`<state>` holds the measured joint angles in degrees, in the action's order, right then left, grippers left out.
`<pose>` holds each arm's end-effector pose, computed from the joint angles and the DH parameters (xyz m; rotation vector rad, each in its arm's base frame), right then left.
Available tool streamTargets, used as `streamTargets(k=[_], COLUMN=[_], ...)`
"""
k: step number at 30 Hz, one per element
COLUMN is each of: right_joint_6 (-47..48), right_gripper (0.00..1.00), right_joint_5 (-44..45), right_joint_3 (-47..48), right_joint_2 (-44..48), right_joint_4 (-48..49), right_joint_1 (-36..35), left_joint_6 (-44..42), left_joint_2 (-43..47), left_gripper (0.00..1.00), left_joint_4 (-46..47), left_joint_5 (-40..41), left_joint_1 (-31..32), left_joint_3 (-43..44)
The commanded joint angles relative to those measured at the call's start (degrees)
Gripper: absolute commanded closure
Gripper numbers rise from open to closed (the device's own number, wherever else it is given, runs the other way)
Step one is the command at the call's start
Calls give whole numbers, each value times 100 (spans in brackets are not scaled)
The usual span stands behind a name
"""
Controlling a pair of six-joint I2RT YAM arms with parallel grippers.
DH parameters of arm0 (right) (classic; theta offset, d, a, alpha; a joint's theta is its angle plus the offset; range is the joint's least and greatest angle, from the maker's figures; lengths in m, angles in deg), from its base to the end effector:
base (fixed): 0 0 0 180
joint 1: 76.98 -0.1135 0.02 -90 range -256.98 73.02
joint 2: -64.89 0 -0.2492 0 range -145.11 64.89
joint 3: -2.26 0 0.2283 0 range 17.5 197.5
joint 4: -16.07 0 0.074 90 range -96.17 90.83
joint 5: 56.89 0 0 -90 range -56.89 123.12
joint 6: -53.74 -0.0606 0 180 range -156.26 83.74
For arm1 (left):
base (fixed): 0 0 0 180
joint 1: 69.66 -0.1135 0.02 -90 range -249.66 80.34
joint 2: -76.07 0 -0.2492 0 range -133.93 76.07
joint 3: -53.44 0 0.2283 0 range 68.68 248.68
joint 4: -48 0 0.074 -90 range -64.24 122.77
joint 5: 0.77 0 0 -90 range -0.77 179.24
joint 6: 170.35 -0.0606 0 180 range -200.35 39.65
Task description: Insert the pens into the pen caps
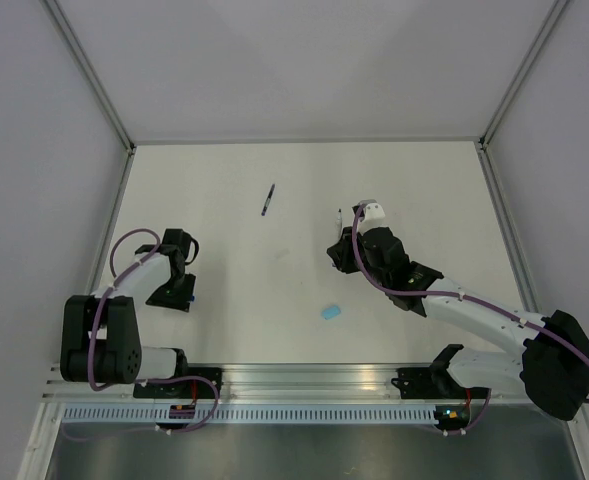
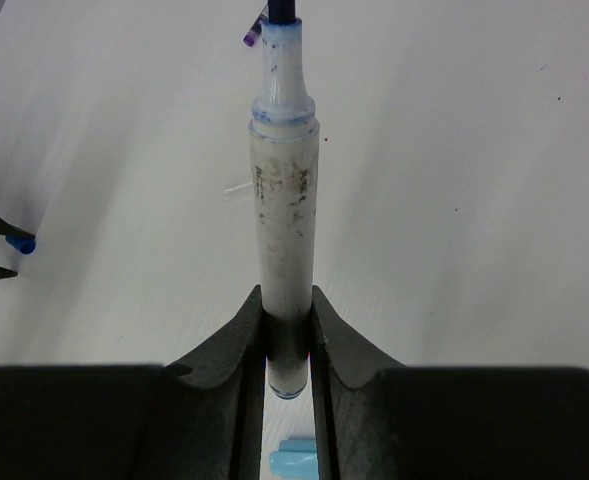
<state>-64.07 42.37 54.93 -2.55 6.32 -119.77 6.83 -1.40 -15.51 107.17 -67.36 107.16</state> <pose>0.2025 0.1741 0.2299 -0.1611 2.0426 0.6250 0.1818 0.0114 0.1333 -1.9480 2.1143 0.2739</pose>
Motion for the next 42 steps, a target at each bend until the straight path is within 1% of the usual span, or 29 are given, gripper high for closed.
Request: streamTargets(k=[1,2,6,7,9,10,12,13,15,16,17,18,19,20,21,22,23,24,25,26,28,29,30,32,33,34,38,42], right_joint_6=[-22,-14,-22,-22,-5,-22,-31,-40,-31,-5,13,30,56,57,74,83,214,311,416,617,785,864,874,822,830,821,830,848], right_gripper=[100,100,100,100,100,100,100,100,100,100,100,100,100,100,100,100,100,100,100,100,100,100,100,100,100,100,100,100], right_joint_5=[24,24,6,6,-3,-20,-169,-257,-459,-730,-854,-960,-1405,-1600,-1768,-1909,-2136,-2173,-2165,-2165,-2365,-2428,-2481,-2612,-2778,-2832,-2903,-2930], right_joint_3=[221,221,230,221,221,238,238,230,195,160,151,133,98,89,89,89,98,150,185,212,221,195,142,133,142,150,230,221], right_joint_2=[135,135,143,143,117,108,64,38,12,-6,-32,-41,-67,-137,-181,-217,-295,-331,-401,-428,-533,-559,-586,-709,-761,-840,-1034,-1043], right_joint_4=[74,66,57,57,48,57,100,144,328,399,469,644,767,873,1057,1163,1234,1313,1331,1340,1550,1655,1883,2034,2130,2166,2175,2236], right_joint_1=[-11,-11,-11,-11,-11,-11,-11,-11,-11,-11,-19,-28,-19,-54,-72,-124,-281,-396,-658,-800,-1151,-1240,-1302,-1382,-1390,-1417,-1487,-1549], left_joint_6=[142,133,54,2,-104,-270,-560,-927,-1385,-1866,-2123,-2352,-2755,-2985,-3222,-3703,-3908,-4110,-4069,-3955,-3814,-3831,-3857,-3770,-3621,-3576,-3602,-3778], left_joint_2=[-251,-268,-303,-321,-304,-243,-102,142,477,653,1029,1215,1400,1750,1918,2085,2374,2508,2596,2675,2851,2921,3079,3264,3456,3545,3888,3959], left_gripper=[49,51,68,74,82,97,98,98,98,98,98,98,98,98,98,98,98,98,98,98,98,98,98,98,98,98,98,98], left_joint_4=[116,125,160,143,55,29,194,308,685,1201,1484,1766,2282,2574,2916,3311,4290,4891,5593,6610,7163,7652,7909,8376,8778,8939,9090,9081], left_joint_5=[96,131,202,219,246,237,53,-52,-465,-658,-1077,-1264,-1466,-1816,-2133,-2493,-3419,-4002,-5026,-5315,-5711,-5783,-5836,-5880,-5889,-5906,-5994,-5986], left_joint_1=[-55,-64,-81,-81,-81,-81,-81,-81,-46,-29,6,102,182,252,392,446,481,481,490,508,630,726,762,824,833,833,982,1175], left_joint_3=[-7,-7,-16,45,150,264,370,380,362,292,240,161,134,99,-15,-112,-217,-505,-673,-797,-1000,-1070,-1279,-1553,-1780,-1869,-1949,-1985])
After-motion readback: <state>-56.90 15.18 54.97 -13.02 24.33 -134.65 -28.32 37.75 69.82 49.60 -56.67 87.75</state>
